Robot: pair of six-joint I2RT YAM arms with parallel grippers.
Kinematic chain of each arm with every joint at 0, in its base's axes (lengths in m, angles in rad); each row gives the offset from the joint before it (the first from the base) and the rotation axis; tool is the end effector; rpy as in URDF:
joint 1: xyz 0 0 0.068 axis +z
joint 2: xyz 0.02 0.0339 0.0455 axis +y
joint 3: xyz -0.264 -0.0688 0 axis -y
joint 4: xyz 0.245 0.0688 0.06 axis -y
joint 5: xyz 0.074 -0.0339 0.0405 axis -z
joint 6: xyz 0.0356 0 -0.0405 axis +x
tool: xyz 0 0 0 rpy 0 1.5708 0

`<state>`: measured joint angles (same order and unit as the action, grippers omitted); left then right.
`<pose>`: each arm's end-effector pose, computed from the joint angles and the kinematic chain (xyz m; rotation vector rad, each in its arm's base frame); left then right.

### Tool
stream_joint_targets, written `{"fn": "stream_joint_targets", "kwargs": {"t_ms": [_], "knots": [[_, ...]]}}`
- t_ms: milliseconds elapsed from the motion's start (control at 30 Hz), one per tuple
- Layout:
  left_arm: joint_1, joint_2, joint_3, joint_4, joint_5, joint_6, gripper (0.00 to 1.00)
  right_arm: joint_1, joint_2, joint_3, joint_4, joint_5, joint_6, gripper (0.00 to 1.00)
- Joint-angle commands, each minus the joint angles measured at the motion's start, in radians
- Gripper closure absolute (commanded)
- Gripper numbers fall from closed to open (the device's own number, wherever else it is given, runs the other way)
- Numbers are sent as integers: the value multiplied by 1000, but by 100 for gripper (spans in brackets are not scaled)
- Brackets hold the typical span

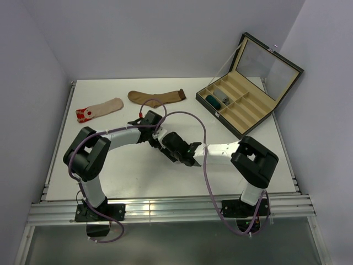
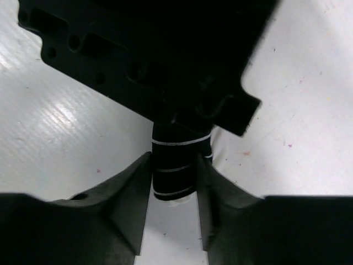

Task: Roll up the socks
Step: Roll the sock at the center of the board.

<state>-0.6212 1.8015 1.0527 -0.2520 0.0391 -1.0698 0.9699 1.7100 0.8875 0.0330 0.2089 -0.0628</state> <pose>0.2918 -0.2105 0.1554 -0.5903 2.6578 -0.6322 0.2005 0.2795 0.1590 -1.0699 2.0896 0.2022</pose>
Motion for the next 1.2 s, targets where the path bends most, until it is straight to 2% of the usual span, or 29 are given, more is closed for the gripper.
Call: {"fn": "stream_joint_targets", "kwargs": {"t_ms": [0, 33, 67, 100, 133, 167, 233, 267, 333, 367, 467, 500, 633, 833, 967, 1167], "knots": [[-8, 29, 18, -49, 15, 34, 77, 20, 65, 36, -54, 30, -22, 61], [-8, 21, 18, -49, 13, 34, 75, 18, 75, 37, -59, 24, -17, 66], [-8, 15, 20, -49, 10, 33, 73, 18, 79, 41, -65, 21, -8, 77], [-6, 9, 18, -50, 8, 33, 68, 15, 80, 39, -73, 8, -3, 83], [-5, -11, 17, -50, -2, 30, 63, 9, 80, 39, -77, -35, 9, 94], [-2, -22, 12, -52, -8, 27, 56, -2, 79, 39, -85, -69, 18, 97], [6, -59, 4, -52, -22, 18, 50, -40, 66, 45, -93, -132, 40, 100], [12, -71, -6, -52, -30, 11, 44, -55, 66, 50, -108, -202, 47, 100], [28, -108, -20, -41, -34, -5, 38, -106, 65, 63, -119, -308, 61, 100], [31, -120, -37, -40, -34, -13, 31, -126, 66, 68, -128, -403, 93, 100], [44, -165, -69, -20, -34, -38, 25, -213, 86, 80, -125, -560, 142, 100], [46, -174, -80, -13, -34, -50, 24, -235, 106, 83, -128, -651, 155, 100], [46, -224, -137, 36, -67, -87, 24, -327, 174, 114, -133, -845, 220, 100], [40, -203, -172, 76, -48, -99, 30, -422, 283, 134, -94, -1057, 334, 100], [34, -179, -174, 83, -51, -110, 34, -470, 342, 137, -73, -1129, 385, 100], [34, -130, -154, 92, -53, -117, 39, -505, 387, 130, -44, -1160, 425, 100]]}}
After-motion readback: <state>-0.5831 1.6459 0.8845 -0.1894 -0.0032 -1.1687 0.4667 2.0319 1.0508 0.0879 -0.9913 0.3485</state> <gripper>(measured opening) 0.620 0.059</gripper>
